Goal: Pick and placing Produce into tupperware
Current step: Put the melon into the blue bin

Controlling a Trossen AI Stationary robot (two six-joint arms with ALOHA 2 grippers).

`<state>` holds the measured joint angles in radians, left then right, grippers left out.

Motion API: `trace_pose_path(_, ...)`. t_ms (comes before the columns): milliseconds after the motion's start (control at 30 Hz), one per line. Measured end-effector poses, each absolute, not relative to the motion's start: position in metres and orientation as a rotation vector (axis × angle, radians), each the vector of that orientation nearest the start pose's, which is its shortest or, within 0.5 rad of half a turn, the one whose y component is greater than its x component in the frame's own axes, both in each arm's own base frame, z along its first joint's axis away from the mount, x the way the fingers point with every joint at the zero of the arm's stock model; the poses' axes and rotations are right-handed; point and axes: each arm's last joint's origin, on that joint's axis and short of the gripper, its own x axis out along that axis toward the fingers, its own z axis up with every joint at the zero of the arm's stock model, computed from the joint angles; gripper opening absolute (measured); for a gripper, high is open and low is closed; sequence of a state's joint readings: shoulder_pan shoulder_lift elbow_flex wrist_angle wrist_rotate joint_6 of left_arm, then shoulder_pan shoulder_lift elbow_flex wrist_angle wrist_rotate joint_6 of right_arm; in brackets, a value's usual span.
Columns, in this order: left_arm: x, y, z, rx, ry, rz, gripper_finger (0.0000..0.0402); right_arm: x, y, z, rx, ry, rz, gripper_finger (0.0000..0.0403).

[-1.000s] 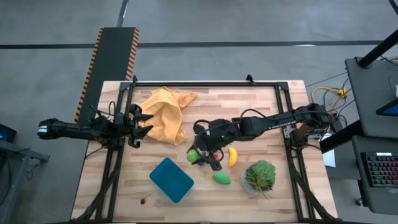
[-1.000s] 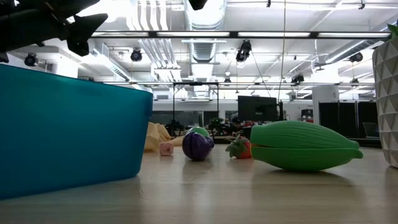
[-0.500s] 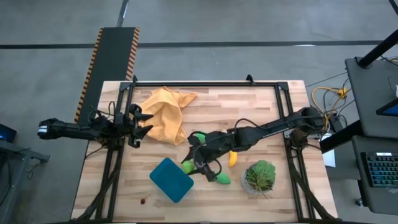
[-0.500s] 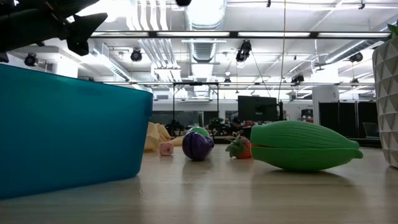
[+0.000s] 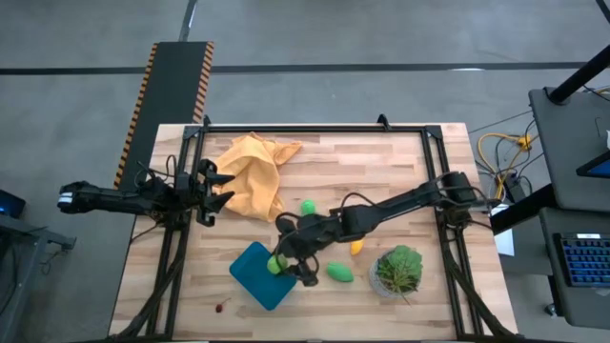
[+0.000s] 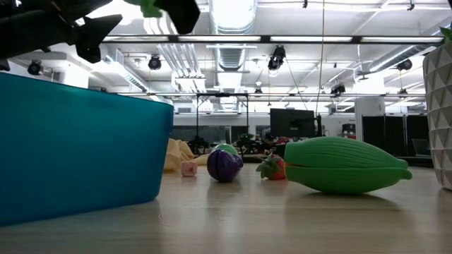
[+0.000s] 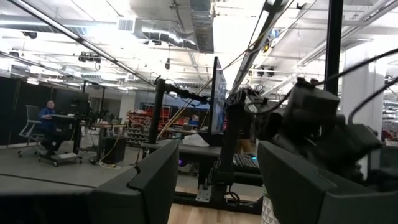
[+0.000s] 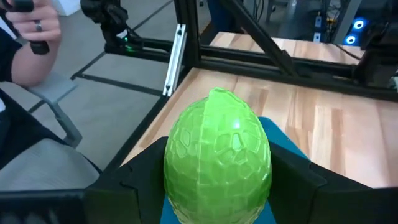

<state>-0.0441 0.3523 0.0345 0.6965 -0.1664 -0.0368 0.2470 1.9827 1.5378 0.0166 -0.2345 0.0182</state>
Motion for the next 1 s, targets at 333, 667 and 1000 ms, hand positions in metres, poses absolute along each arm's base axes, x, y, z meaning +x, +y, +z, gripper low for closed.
trace_pose_path(333,0.113,0.0,0.21,-0.075,-0.377,0.117,0.0206,0.46,0.13,0.234,0.041,0.477,0.476,0.021)
trace_pose_path(667,0.114,0.0,0.21,-0.053,-0.374,0.122,0.0206,0.471,0.142,0.209,0.046,0.526,0.489,0.021)
trace_pose_path(1000,0.114,0.0,0.21,-0.054,-0.373,0.121,0.0206,0.47,0.143,0.194,0.063,0.572,0.481,0.021)
